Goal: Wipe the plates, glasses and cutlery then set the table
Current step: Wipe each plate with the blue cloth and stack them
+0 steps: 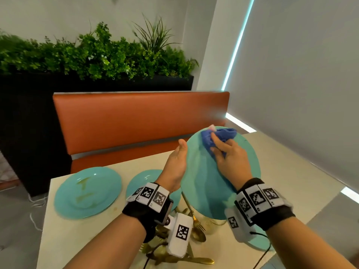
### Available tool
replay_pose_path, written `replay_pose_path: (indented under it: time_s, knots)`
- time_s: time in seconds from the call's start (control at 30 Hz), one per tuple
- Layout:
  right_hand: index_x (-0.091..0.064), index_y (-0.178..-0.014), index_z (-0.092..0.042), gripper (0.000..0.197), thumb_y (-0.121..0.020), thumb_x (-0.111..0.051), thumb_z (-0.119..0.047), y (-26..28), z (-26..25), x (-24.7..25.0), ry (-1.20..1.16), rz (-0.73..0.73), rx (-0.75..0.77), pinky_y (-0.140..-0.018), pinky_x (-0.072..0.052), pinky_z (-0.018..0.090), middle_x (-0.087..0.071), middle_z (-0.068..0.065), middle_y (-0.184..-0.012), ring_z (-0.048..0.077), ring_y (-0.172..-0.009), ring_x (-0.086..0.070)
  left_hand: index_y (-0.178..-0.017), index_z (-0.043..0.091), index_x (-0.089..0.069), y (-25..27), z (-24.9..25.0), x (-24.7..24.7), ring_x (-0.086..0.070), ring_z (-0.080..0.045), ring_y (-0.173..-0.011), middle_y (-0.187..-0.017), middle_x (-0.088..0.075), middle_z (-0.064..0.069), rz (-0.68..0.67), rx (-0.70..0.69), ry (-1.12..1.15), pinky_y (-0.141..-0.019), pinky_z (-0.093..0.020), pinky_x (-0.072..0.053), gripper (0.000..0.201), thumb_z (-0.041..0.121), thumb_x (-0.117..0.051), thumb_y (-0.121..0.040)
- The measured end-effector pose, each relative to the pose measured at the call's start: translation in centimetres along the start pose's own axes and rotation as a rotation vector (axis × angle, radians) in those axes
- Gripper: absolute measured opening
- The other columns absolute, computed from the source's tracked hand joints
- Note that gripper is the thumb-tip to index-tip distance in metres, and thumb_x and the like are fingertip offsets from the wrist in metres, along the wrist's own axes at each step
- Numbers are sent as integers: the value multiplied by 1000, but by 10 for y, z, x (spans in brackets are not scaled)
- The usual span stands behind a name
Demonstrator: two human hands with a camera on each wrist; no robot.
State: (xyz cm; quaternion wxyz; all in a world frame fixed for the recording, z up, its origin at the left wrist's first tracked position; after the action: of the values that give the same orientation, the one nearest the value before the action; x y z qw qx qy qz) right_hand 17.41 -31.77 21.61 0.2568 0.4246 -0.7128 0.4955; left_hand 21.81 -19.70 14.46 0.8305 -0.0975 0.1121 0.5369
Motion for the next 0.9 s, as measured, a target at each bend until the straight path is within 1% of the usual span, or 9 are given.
replay_pose_path:
  time_s: [0.1,0.17,0.27,0.37,0.47,0.57,0.7,0.83,0.9]
  knots:
    - [-49,-134,-24,43,-92,-54,-19,19,-6,-10,-71,-13,-26,-84,-43,32,-57,11,-117,29,-103,-56,-114,20,-58,-4,7,-18,-66,6,-85,-101,-67,9,-18,-35,-13,-74,-12,-53,51,53,-24,-95]
    - [-52,-132,-25,40,-92,-51,-25,46,-16,-30,-76,-177,114,-76,-44,31,-57,8,-106,28,-93,-56,-110,13,-61,-7,1,-23,-69,-5,-82,-101,-69,-3,4,15,35,-76,-22,-56,51,46,-25,-98]
    - [-56,-127,-29,42,-91,-37,-38,89,6,-40,24,-470,255,-68,-43,32,-56,8,-97,28,-83,-56,-118,11,-60,-7,-10,-29,-67,-26,-100,-113,-68,-13,67,48,64,-92,-42,-52,53,49,-29,-97]
    - [-60,-120,-39,45,-87,-29,-47,113,53,-20,145,-593,358,-71,-48,25,-63,0,-108,22,-88,-63,-116,15,-57,-10,-9,-48,-67,-22,-94,-105,-69,-7,71,6,60,-82,-36,-55,42,40,-28,-100]
    - [-55,-121,-47,67,-73,-18,-77,85,139,31,196,-485,56,-82,-42,21,-57,-14,-124,16,-106,-58,-111,21,-57,-13,-6,-72,-66,-18,-93,-104,-68,-3,59,-30,9,-81,-36,-56,36,40,-28,-100]
    - [-51,-129,-40,38,-93,-40,-46,50,186,92,342,-154,-137,-81,-47,31,-56,1,-130,30,-108,-58,-113,25,-58,-15,-15,-110,-65,-11,-95,-105,-67,6,1,-50,-67,-82,-30,-55,37,42,-28,-100]
    - [-46,-136,-22,44,-93,-52,-22,45,186,93,62,104,-211,-74,-43,31,-59,17,-109,34,-94,-58,-108,22,-60,-16,-42,-173,-64,-1,-81,-94,-67,10,-68,-24,-143,-65,-12,-53,36,38,-29,-101]
    - [-57,-126,-25,49,-84,-36,-38,89,154,35,-31,-224,103,-64,-43,30,-58,8,-91,29,-77,-58,-105,13,-62,-28,-68,-193,-65,-19,-89,-100,-69,-7,26,37,-113,-81,-29,-55,43,39,-28,-101]
    - [-57,-125,-32,48,-85,-31,-39,120,181,11,53,-505,176,-68,-46,33,-60,9,-97,29,-82,-59,-108,13,-60,-32,-80,-191,-65,-15,-84,-99,-68,-5,77,54,-105,-74,-22,-56,42,39,-28,-101]
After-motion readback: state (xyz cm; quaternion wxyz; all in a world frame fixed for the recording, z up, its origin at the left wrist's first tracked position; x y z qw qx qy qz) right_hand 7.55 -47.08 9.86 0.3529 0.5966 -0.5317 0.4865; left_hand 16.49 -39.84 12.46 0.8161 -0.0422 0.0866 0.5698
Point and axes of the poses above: each hand's wrist, its own y-axis away from the middle knuckle, its own x-axis out of the back of the hand, z = x × y, the point moved 10 cm from there along -y, towards the middle knuckle
